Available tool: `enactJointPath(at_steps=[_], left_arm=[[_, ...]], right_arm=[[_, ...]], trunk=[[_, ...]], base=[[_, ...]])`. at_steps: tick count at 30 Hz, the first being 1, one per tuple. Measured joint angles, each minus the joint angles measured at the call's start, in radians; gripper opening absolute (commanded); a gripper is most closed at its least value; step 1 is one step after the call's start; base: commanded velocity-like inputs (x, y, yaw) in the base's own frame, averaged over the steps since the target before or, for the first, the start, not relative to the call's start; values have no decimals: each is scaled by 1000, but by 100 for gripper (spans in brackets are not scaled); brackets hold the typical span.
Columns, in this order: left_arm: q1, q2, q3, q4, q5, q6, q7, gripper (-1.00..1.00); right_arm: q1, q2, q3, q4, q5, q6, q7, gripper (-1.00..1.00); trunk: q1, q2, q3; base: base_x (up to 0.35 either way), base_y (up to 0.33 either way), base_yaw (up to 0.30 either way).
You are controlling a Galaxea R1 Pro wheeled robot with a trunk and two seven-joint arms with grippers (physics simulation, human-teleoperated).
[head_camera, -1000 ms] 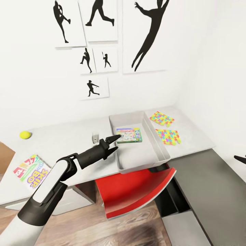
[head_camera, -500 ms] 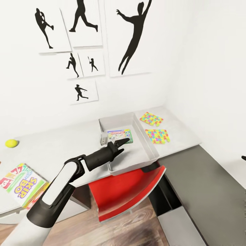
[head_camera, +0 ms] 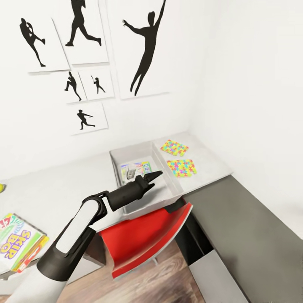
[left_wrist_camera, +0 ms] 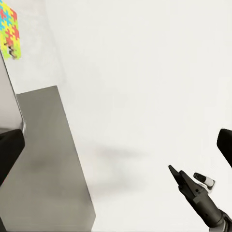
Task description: Put all the toys in the child's room - the three board games (two on the bed and one on the table), the two jigsaw puzzles on the table, and the tennis ball on the table - inside the toy box on the table in the child's room.
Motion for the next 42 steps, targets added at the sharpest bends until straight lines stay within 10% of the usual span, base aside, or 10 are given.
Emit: enactJointPath(at_steps=[19, 42], left_arm=[[11, -3, -9, 3, -6, -11, -1, 100], [10, -3, -10, -4, -5, -10, -1, 100]], right_arm=[[25, -6, -148, 0, 23, -2, 4, 100], [80, -18, -169, 0, 22, -2, 8, 100]], trunk=[[0, 0, 28], [0, 0, 62]], base=[[0, 0, -185], [-99, 0, -185]])
